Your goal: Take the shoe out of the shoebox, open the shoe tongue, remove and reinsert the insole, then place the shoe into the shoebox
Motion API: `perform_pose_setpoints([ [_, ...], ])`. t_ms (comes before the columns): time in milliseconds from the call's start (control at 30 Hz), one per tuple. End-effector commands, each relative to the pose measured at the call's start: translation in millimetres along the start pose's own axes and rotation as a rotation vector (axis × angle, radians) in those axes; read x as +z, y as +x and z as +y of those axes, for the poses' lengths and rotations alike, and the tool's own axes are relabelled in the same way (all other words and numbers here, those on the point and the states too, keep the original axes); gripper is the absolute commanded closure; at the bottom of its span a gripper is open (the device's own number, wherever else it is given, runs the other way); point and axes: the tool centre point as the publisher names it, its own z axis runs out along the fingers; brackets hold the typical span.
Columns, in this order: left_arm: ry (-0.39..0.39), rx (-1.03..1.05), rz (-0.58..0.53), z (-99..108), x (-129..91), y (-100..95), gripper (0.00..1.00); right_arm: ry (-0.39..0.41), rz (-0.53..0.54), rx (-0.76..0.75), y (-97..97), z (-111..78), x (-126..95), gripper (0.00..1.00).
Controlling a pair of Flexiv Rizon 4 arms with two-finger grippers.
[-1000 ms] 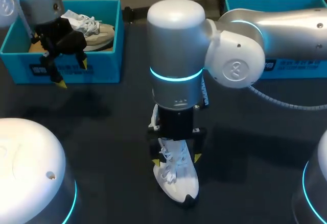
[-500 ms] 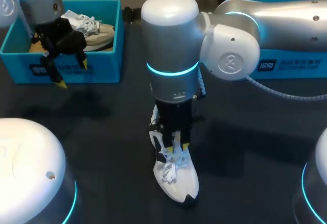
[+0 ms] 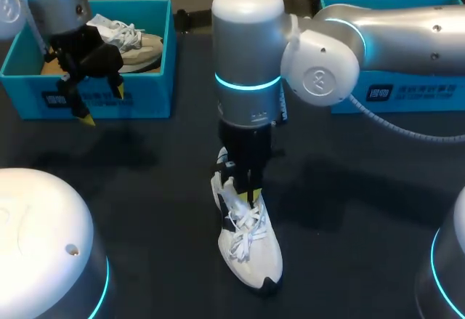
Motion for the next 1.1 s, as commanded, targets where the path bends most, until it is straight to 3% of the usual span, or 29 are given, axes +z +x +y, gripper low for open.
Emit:
perform_pose_setpoints([
  [33,-0.001,0.001,-0.001,0.3,-0.3,0.8,0.00,-0.016,-0.038,0.023,3.4,-13.3,-15.7,0.89],
  [367,-0.001,0.001,-0.001,0.3,-0.3,0.8,0.00,-0.028,-0.086,0.047,20.8,-32.4,-22.7,0.87],
  [733,-0.001,0.001,-0.001,0.3,-0.3,0.8,0.00,-0.042,-0.110,0.081,25.4,-14.5,1.3,0.82],
  [1100,-0.001,0.001,-0.001,0.3,-0.3,0.8,0.00,-0.067,-0.095,0.123,5.2,13.1,13.3,0.86],
])
